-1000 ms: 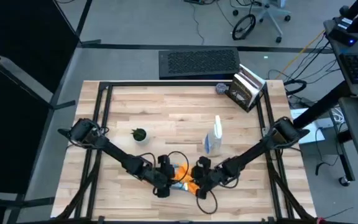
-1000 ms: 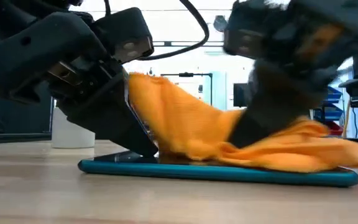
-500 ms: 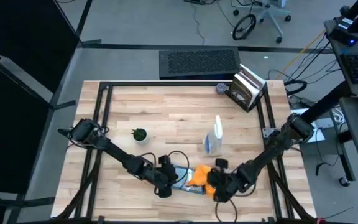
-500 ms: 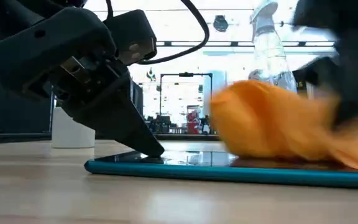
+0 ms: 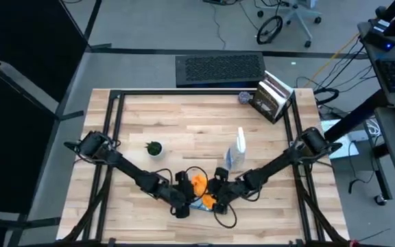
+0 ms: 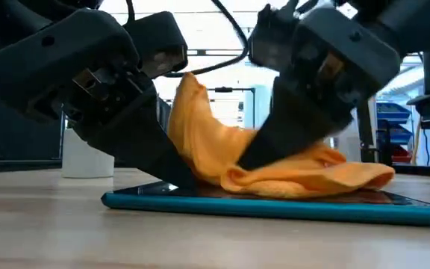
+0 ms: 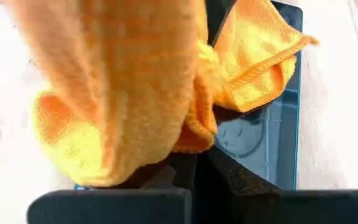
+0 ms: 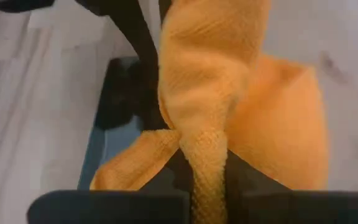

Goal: Apply microfiber cloth
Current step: Wipe the tablet with the microfiber cloth

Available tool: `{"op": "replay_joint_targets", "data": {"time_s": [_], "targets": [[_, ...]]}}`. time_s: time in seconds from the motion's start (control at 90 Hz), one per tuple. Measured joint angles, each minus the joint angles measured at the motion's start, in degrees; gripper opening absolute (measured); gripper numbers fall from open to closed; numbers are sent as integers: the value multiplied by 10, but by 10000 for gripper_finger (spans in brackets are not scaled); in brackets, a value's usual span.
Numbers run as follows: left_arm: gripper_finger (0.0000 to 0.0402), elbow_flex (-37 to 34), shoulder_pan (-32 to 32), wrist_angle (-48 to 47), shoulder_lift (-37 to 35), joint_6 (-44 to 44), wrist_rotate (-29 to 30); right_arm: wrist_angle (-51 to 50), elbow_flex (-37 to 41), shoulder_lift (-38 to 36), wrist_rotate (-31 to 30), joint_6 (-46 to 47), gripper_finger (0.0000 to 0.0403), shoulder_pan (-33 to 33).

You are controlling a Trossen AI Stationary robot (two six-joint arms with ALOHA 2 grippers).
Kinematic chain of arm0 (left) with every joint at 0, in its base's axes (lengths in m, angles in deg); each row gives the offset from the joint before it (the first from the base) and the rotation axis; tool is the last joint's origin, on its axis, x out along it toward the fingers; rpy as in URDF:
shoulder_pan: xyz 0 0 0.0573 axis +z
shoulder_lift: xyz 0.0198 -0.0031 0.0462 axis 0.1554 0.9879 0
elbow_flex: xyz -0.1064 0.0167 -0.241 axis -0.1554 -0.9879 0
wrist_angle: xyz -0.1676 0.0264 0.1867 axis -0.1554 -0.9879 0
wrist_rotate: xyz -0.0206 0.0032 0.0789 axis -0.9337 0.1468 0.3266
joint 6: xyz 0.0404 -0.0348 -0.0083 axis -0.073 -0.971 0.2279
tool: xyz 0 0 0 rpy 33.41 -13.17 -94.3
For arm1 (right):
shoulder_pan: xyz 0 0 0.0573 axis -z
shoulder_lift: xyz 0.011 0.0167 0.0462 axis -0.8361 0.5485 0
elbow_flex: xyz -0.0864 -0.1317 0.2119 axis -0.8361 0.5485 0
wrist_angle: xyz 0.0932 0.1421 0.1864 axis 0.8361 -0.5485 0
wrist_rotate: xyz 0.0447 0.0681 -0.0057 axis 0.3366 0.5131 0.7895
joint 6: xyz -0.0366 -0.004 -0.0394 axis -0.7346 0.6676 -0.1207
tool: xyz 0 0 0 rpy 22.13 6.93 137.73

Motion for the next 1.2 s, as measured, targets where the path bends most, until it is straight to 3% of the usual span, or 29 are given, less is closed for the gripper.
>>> {"op": "replay_joint_targets", "data": {"time_s": [0.533,0.633,0.722,0.822,0.978,1.2], "targets": [[0,0,0,-1,0,-5,0,-255,2,-80,11,113,11,-105],[0,-1,0,7,0,0,1,-214,9,-106,-19,113,11,-105],[0,-1,0,8,0,0,1,-100,3,-122,-72,56,11,-94],[0,-1,0,8,0,-1,1,-17,2,-109,-92,-6,11,-70],[0,-1,0,9,0,0,0,73,3,-57,-56,-31,11,-35],[0,-1,0,9,0,0,0,169,2,25,-7,4,11,-15]]}}
